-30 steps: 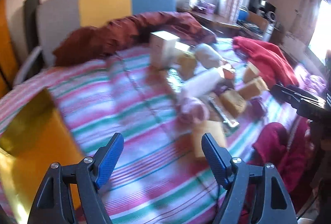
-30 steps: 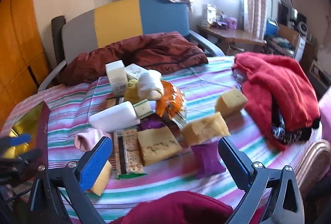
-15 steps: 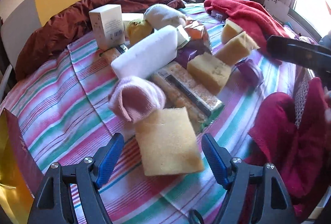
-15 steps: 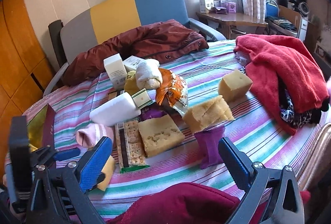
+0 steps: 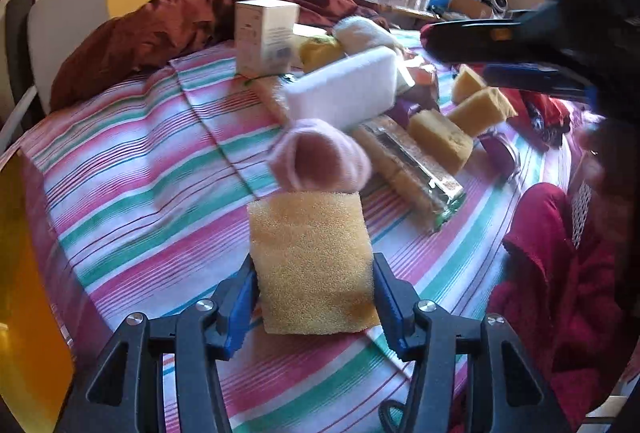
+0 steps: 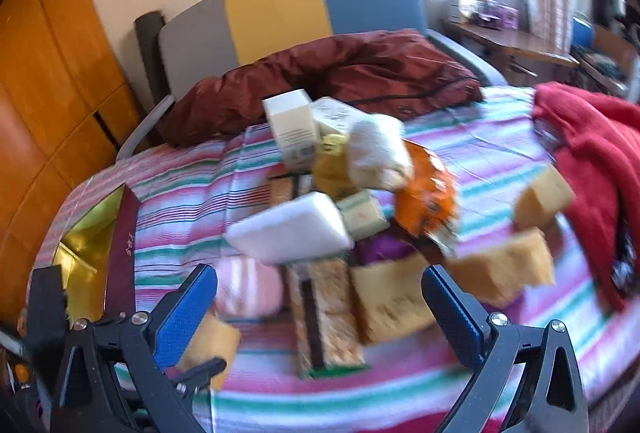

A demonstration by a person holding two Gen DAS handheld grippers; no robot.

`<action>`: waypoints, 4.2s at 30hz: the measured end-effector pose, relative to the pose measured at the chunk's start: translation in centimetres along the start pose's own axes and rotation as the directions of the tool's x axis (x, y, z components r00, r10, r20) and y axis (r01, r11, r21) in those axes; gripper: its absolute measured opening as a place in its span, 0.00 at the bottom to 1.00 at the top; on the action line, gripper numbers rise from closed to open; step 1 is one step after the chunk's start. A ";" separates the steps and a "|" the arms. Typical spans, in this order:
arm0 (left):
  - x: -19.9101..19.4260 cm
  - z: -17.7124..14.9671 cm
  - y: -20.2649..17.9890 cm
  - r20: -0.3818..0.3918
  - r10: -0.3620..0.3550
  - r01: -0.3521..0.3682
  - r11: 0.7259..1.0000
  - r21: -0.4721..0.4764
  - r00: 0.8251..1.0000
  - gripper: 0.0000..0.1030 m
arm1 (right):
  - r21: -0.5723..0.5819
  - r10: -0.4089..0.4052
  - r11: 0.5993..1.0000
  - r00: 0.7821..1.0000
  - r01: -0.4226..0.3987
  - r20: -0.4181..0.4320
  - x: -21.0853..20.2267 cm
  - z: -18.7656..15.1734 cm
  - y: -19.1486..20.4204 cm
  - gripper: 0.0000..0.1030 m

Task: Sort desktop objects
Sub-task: 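Grasp the yellow sponge with the left tool while the right tool grasps the white block, then carry the sponge and white block to the gold tray with both tools, then open both tools to release the sponge and white block in the tray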

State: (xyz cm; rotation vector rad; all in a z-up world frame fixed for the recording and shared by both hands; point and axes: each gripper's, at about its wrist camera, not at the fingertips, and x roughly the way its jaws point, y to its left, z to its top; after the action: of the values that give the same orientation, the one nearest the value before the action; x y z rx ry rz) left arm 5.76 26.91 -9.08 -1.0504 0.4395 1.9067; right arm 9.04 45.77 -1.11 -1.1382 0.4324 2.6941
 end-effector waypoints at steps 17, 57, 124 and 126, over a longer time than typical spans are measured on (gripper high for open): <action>0.2 -1.1 2.5 -0.009 -0.014 0.013 0.998 -0.066 1.000 0.57 | 0.267 0.493 0.851 0.863 -0.453 -0.109 10.7 5.8 1.0 1.00; -12.4 -3.9 13.4 0.140 0.396 -0.317 0.864 -0.390 0.907 0.52 | -0.036 0.355 0.934 0.934 -0.356 -0.035 3.2 3.3 12.7 0.58; -17.7 -10.9 21.7 0.007 0.535 -0.391 0.627 -0.673 0.845 0.67 | -0.444 0.130 0.887 0.991 -0.125 -0.020 2.6 -2.4 25.2 0.97; -17.6 -10.4 21.3 0.036 0.513 -0.364 0.655 -0.662 0.858 0.70 | -0.422 0.117 0.900 0.993 -0.108 -0.005 2.5 -2.3 23.8 0.99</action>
State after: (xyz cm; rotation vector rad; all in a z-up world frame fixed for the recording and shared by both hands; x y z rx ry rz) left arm -2.50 -0.78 -3.06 -1.2013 -0.1335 2.7006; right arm 2.24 22.74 0.15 -1.2152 -0.1067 2.9895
